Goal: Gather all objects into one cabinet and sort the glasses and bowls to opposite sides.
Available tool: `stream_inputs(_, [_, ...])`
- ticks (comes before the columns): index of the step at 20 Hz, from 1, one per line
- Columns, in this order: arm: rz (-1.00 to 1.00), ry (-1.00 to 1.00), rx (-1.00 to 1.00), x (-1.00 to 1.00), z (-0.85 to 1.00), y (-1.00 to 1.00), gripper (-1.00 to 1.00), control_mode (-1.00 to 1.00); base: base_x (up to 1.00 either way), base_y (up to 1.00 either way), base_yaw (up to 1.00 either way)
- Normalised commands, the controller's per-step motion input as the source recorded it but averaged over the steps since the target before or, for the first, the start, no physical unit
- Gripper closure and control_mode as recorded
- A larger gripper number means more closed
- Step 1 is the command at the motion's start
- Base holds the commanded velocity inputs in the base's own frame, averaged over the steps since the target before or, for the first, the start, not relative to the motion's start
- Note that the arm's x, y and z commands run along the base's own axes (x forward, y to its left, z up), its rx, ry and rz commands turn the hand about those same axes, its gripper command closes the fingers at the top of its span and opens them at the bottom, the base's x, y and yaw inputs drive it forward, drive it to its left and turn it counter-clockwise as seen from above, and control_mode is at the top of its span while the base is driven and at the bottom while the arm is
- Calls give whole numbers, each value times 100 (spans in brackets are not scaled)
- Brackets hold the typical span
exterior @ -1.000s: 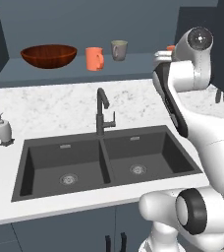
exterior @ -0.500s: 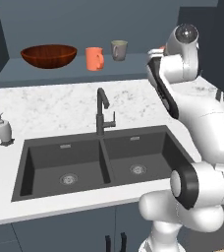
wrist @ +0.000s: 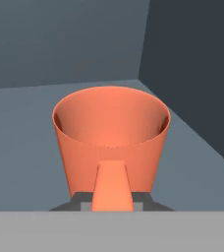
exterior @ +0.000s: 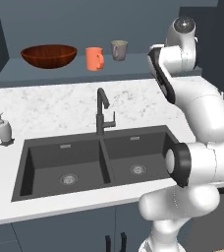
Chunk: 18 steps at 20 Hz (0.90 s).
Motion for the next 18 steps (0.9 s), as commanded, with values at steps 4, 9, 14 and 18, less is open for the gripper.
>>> stream_inputs(4, [-5,0,0,22,-2,-10,100,-100,0,0,0])
stream_inputs(9, [-5,-3,0,18,-11,-6,100,-100,0,0,0])
stream_inputs(14, [-4,-5,0,22,-23,-9,100,-100,0,0,0])
stream_inputs(18, [-3,-7,-1,10,-24,-9,100,-100,0,0,0])
